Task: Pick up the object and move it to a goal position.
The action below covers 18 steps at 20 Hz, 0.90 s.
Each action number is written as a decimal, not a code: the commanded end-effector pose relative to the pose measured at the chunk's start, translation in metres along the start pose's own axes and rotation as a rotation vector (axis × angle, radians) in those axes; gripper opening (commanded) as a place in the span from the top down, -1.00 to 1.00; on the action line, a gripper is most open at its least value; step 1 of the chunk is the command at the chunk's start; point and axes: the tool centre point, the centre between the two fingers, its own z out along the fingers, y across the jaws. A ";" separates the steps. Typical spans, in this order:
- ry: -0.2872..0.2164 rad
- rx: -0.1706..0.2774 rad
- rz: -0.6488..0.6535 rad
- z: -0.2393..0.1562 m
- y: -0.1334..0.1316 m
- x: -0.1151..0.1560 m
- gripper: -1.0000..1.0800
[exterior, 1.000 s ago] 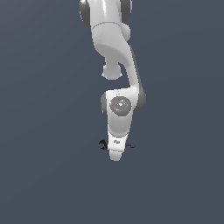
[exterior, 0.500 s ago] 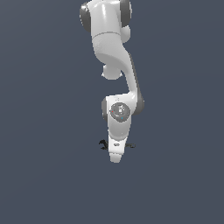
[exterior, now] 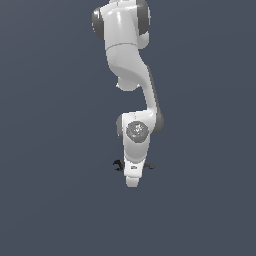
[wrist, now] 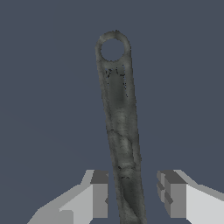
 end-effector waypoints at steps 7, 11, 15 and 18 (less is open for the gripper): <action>0.000 0.000 0.001 0.002 0.000 -0.001 1.00; 0.001 0.000 -0.002 -0.003 0.000 0.000 1.00; 0.001 0.000 -0.002 -0.014 0.001 -0.009 1.00; 0.000 0.000 -0.002 -0.029 0.002 -0.020 1.00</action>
